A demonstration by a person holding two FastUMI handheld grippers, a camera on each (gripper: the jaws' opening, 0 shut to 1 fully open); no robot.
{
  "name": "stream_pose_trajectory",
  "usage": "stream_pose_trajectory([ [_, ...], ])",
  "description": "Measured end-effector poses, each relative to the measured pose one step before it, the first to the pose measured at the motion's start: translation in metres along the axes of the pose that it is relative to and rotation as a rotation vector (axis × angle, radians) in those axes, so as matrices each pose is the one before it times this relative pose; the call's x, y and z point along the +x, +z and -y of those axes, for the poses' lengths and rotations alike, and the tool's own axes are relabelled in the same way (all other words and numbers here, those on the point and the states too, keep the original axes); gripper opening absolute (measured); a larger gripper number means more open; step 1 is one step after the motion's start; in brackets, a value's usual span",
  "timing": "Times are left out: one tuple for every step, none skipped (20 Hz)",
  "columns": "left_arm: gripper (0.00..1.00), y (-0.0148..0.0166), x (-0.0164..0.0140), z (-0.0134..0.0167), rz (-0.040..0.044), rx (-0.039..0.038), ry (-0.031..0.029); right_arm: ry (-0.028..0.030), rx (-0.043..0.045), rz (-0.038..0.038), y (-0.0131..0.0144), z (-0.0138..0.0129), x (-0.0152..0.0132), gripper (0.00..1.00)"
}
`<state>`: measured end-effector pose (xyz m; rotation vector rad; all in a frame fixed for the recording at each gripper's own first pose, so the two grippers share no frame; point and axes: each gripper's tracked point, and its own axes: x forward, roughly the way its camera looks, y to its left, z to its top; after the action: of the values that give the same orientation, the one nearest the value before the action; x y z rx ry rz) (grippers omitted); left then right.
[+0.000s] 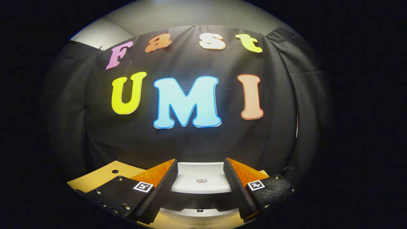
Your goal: Press the lid of the desktop garbage bin to open it, pick up the crumpled paper on the desktop and throw it into the bin, then pick up the pop can on the desktop and drop it into the bin, and finally close the garbage bin lid.
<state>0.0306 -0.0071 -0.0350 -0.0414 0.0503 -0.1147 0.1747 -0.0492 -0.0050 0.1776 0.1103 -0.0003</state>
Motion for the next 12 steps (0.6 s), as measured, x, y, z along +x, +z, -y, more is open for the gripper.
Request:
stream_pose_trajectory([
  [0.96, -0.00077, -0.00052, -0.00134, -0.00257, -0.00024, 0.00428, -0.00232, -0.00353, -0.00395, -0.00390, -0.00062, 0.00126, 0.92],
  [0.96, -0.00203, -0.00062, -0.00212, -0.00286, -0.00071, 0.00279, -0.00267, -0.00415, -0.00500, -0.00452, -0.00050, 0.00119, 0.92],
  [0.96, -0.00216, -0.00057, -0.00210, -0.00364, 0.00019, 0.00324, -0.00050, -0.00493, -0.00881, -0.00635, -0.00103, 0.00195, 0.92],
  [0.96, -0.00056, 0.00049, -0.00229, -0.00331, 0.00148, 0.00348, -0.00580, -0.00348, -0.00617, -0.00583, 0.00023, 0.00114, 0.92],
  [0.96, -0.00035, -0.00017, -0.00298, -0.00090, 0.00185, 0.00422, -0.00865, -0.00203, -0.00256, -0.00489, 0.00159, 0.00124, 0.92],
  [0.96, 0.00115, 0.00042, -0.00255, 0.00113, 0.00092, 0.00342, -0.00542, 0.00099, 0.00395, -0.00371, 0.00060, 0.00150, 0.93],
  [0.96, 0.00015, 0.00019, -0.00234, 0.00029, 0.00036, 0.00423, -0.00316, 0.00390, 0.00336, -0.00379, -0.00019, 0.00015, 0.94],
  [0.96, 0.00042, -0.00022, -0.00164, 0.00144, -0.00014, 0.00325, -0.00121, 0.00433, 0.00363, -0.00313, 0.00013, 0.00126, 0.94],
  [0.96, 0.00028, 0.00028, -0.00137, 0.00062, -0.00039, 0.00250, 0.00261, 0.00346, -0.00219, -0.00509, -0.00050, 0.00165, 0.94],
  [0.96, -0.00081, 0.00116, -0.00220, -0.00097, -0.00066, 0.00331, 0.00411, 0.00357, -0.00284, -0.00418, -0.00045, 0.00120, 0.94],
  [0.96, -0.00050, 0.00017, -0.00112, -0.00088, -0.00115, 0.00247, 0.00359, -0.00054, 0.00339, -0.00234, 0.00037, 0.00033, 0.94],
  [0.96, 0.00011, 0.00094, -0.00147, -0.00129, -0.00220, 0.00245, 0.00379, -0.00621, 0.00869, -0.00091, -0.00027, 0.00008, 0.94],
])
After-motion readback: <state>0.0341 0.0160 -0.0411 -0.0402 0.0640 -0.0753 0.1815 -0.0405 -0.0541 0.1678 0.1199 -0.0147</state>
